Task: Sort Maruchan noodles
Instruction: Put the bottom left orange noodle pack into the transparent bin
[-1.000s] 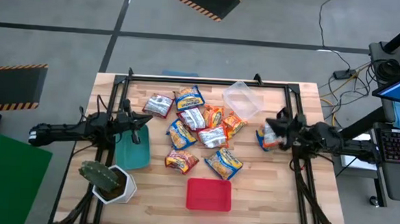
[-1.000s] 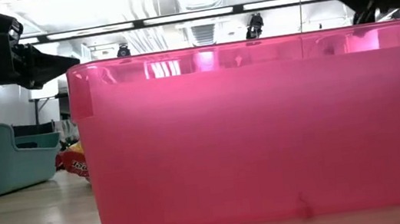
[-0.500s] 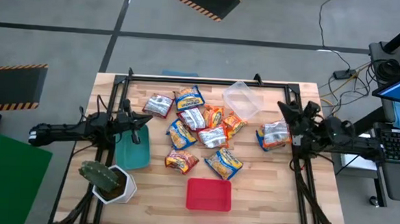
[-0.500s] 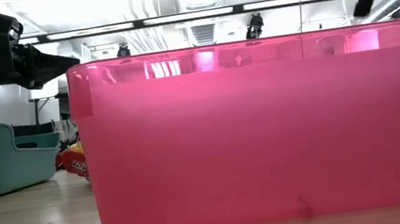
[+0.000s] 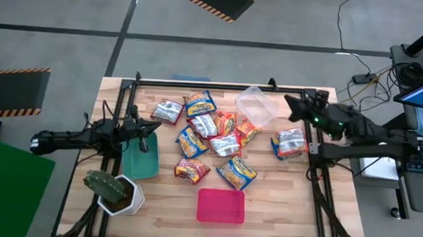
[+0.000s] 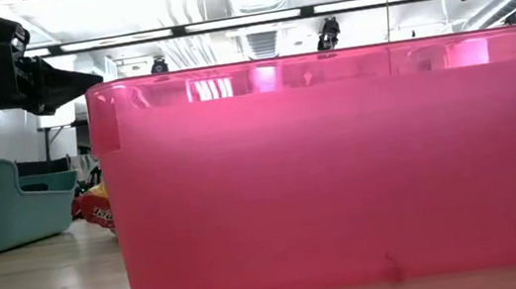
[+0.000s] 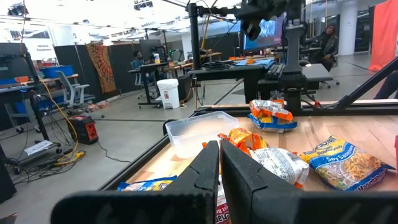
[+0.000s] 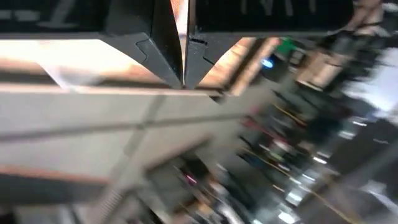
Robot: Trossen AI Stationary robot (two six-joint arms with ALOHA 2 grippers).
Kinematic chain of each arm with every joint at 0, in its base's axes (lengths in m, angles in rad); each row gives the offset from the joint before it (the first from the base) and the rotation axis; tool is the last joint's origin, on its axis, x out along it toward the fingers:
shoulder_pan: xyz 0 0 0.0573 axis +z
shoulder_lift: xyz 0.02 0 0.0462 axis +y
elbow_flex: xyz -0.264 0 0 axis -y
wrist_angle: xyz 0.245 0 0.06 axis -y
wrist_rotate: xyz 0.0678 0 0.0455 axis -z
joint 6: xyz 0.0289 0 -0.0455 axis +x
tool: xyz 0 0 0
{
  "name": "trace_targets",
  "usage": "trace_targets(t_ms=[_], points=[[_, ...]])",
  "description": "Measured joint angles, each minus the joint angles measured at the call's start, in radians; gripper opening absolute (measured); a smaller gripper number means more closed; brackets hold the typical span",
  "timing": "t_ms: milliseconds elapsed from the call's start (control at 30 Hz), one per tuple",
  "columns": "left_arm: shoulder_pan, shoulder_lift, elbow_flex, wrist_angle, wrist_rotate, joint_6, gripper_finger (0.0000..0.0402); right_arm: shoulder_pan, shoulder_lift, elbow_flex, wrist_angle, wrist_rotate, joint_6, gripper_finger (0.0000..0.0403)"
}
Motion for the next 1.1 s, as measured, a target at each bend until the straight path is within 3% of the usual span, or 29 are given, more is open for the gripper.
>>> trace_targets(t_ms=[100,233,600,933,1033,1100], points=[[0.0,0.0,0.0,0.0,0.0,0.0,0.0,-0.016,0.076,0.09,-0.184,0.0,0.101,0.0009],[0.0,0.0,0.0,0.0,0.0,0.0,0.0,-0.031,0.156,0.181,-0.29,-0.003,0.137,0.0009],[0.0,0.0,0.0,0.001,0.0,0.0,0.0,-0.031,0.321,0.343,-0.291,-0.103,0.003,0.0009],[0.0,0.0,0.0,0.021,0.002,-0.001,0.0,-0.031,0.427,0.383,-0.284,-0.102,-0.069,0.0009],[0.0,0.001,0.0,0.074,0.046,-0.097,0.0,-0.031,0.462,0.386,-0.254,-0.101,-0.04,0.0009],[0.0,0.001,0.0,0.202,0.11,-0.23,0.0,-0.031,0.489,0.386,-0.231,-0.102,-0.016,0.0009]])
